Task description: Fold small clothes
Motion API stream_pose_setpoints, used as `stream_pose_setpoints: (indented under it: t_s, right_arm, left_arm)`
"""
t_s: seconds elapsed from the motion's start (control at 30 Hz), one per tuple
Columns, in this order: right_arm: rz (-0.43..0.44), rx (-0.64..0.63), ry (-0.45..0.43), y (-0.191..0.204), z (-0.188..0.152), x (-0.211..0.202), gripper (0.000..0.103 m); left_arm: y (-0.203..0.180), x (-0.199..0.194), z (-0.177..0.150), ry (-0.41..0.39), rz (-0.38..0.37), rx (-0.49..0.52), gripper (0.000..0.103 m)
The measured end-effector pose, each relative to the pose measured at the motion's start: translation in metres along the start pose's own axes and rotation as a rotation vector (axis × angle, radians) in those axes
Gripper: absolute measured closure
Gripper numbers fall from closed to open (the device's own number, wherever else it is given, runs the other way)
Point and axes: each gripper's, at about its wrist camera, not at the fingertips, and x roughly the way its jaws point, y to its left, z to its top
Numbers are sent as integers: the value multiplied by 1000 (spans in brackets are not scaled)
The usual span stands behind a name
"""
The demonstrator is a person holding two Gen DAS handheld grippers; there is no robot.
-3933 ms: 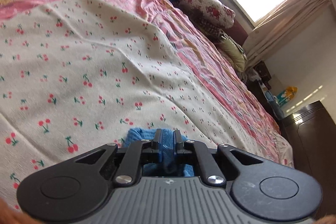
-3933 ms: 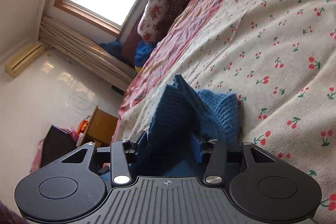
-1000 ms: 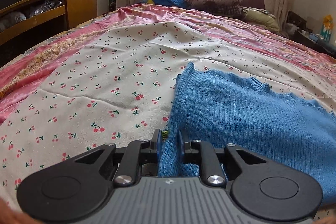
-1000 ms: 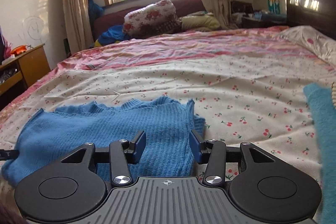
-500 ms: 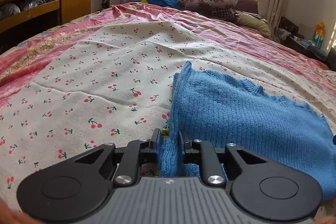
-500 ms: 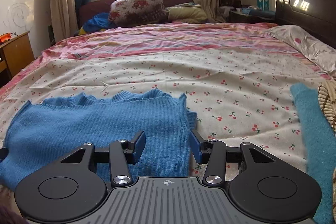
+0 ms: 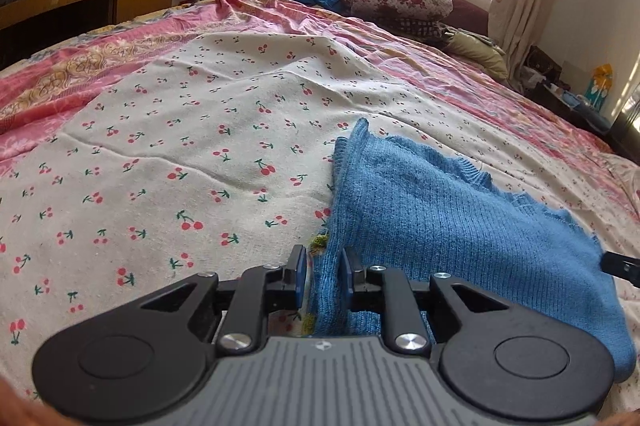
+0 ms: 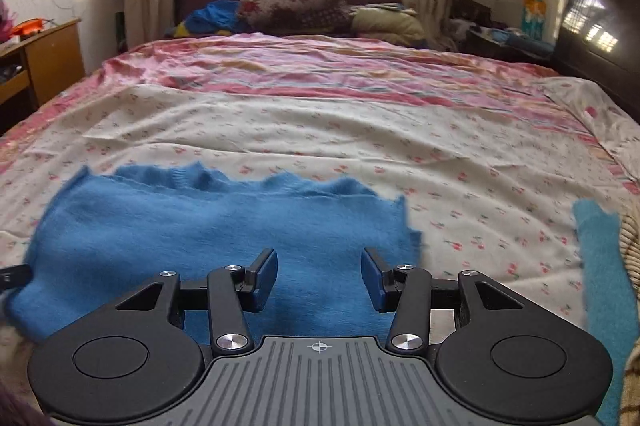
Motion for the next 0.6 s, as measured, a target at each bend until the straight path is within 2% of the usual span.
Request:
stream_pose_setpoints:
  t_s: [0.3,0.6]
  right_arm:
    - [187,-93,36,79,20,11,57]
    - [283,-141,66,127,36,24,56]
  left_arm:
    - [10,-3,0,11,-29,-36,76]
    - [15,0,0,21,-49,-43,73]
